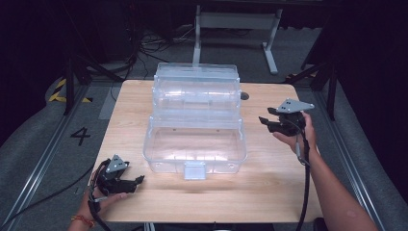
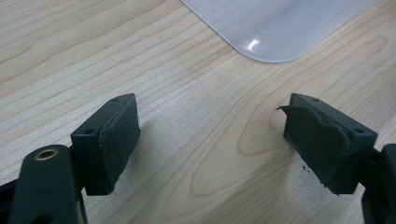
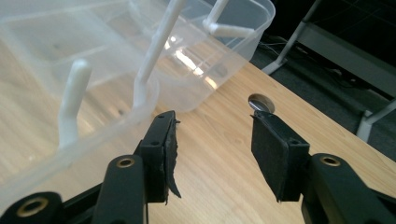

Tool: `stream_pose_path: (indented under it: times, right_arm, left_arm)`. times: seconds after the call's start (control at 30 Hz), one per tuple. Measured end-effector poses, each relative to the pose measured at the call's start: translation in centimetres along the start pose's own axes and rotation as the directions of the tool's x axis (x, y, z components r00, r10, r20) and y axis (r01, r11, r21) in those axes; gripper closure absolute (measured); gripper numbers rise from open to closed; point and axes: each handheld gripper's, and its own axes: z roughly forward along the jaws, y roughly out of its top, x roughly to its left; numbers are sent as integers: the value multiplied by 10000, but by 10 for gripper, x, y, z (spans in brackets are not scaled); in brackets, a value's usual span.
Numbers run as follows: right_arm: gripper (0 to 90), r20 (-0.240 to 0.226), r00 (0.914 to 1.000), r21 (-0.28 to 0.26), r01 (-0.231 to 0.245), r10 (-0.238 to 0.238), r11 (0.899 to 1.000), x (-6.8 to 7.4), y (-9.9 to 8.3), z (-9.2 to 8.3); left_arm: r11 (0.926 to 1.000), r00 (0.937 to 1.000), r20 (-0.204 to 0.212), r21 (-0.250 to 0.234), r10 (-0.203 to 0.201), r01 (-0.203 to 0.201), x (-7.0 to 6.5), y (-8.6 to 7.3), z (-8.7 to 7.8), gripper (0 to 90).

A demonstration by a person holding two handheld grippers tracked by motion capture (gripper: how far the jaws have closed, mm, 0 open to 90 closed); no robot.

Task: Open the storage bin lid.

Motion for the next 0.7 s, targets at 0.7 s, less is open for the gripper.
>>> stream_pose_path:
  times: [0.7]
  right_arm:
    - [410, -42, 9989, 687, 470, -468, 9965, 26, -77, -26]
  left_arm:
    - [10000, 10000, -24, -3, -4, 4, 0, 0, 0, 189]
